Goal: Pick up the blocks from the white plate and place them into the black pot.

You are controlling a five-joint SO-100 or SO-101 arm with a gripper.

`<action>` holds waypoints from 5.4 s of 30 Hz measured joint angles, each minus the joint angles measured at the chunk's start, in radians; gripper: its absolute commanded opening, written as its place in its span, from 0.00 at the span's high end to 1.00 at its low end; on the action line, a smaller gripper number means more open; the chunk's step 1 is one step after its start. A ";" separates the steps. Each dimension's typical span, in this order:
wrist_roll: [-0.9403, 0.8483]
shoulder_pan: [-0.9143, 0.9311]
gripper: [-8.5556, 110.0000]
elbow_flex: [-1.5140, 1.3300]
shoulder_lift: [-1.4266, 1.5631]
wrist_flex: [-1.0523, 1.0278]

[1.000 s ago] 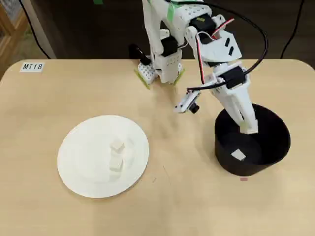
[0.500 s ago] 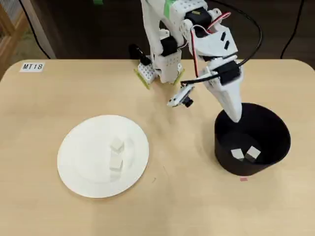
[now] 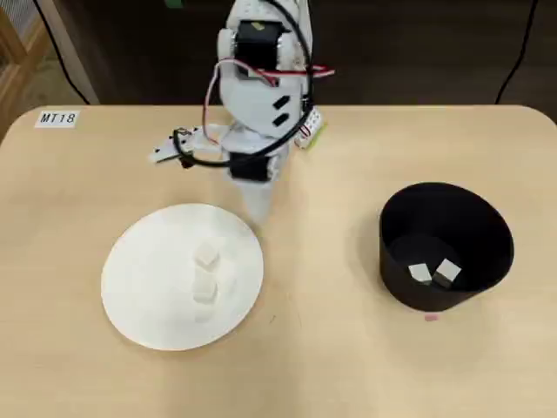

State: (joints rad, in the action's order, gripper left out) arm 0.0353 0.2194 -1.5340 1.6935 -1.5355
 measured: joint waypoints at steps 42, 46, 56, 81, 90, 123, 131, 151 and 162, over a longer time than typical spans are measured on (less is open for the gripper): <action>0.074 0.181 0.75 -0.351 -0.120 0.486; 0.075 0.183 0.77 -0.351 -0.143 0.525; 0.106 0.166 0.95 -0.351 -0.175 0.612; 0.123 -0.239 0.95 -0.390 0.586 0.615; 0.055 -0.756 0.95 -0.572 0.601 0.870; -0.166 -0.796 0.92 -0.580 0.344 0.937; -0.233 -0.472 0.95 -0.557 0.623 0.640; -0.552 0.038 0.95 -0.469 0.230 0.612; -0.568 0.031 0.74 -0.348 0.011 0.640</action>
State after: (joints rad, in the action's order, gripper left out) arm -0.5323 0.2500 -1.8822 1.7043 -0.8958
